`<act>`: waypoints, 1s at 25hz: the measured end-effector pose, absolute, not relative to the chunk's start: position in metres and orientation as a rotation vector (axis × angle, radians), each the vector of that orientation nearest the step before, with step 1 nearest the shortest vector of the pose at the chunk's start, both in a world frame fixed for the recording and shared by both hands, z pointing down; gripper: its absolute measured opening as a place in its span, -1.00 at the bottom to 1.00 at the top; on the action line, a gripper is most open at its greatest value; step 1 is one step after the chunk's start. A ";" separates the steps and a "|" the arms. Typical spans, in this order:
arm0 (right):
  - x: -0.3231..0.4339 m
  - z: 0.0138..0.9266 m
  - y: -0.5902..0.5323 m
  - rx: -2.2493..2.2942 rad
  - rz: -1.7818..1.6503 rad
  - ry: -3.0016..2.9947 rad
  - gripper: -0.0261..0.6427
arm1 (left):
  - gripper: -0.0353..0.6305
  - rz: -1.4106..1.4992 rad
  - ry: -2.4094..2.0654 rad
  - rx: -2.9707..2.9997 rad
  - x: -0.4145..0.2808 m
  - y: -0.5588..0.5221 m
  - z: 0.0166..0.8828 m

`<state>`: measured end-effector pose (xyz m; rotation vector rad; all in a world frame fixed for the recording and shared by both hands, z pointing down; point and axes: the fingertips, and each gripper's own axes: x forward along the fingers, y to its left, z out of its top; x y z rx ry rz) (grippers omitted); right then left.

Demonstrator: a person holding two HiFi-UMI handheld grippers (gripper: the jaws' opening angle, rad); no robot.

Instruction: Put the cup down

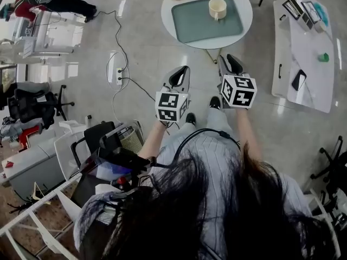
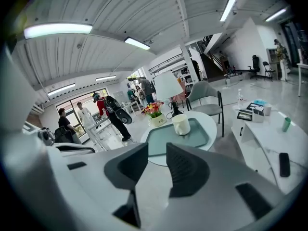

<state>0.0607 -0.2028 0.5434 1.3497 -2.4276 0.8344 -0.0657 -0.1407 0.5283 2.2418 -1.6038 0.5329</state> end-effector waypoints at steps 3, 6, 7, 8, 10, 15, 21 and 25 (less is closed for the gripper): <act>0.053 0.540 -0.187 1.362 0.821 -2.424 -0.54 | -0.84 0.511 -1.596 2.261 -0.071 -0.130 0.524; 0.042 0.536 -0.166 1.374 0.807 -2.424 -0.56 | -0.84 0.479 -1.589 2.293 -0.078 -0.115 0.516; 0.038 0.534 -0.160 1.380 0.798 -2.425 -0.57 | -0.84 0.470 -1.585 2.305 -0.081 -0.110 0.514; 0.033 0.531 -0.153 1.387 0.788 -2.425 -0.58 | -0.84 0.465 -1.579 2.316 -0.083 -0.104 0.513; 0.025 0.526 -0.139 1.405 0.771 -2.423 -0.60 | -0.84 0.463 -1.565 2.338 -0.090 -0.093 0.511; 0.003 0.511 -0.102 1.448 0.753 -2.422 -0.63 | -0.84 0.433 -1.535 2.389 -0.107 -0.063 0.503; -0.012 0.504 -0.061 1.489 0.713 -2.406 -0.67 | -0.84 0.410 -1.487 2.438 -0.119 -0.030 0.499; -0.020 0.499 -0.034 1.508 0.698 -2.405 -0.67 | -0.84 0.402 -1.459 2.464 -0.126 -0.009 0.498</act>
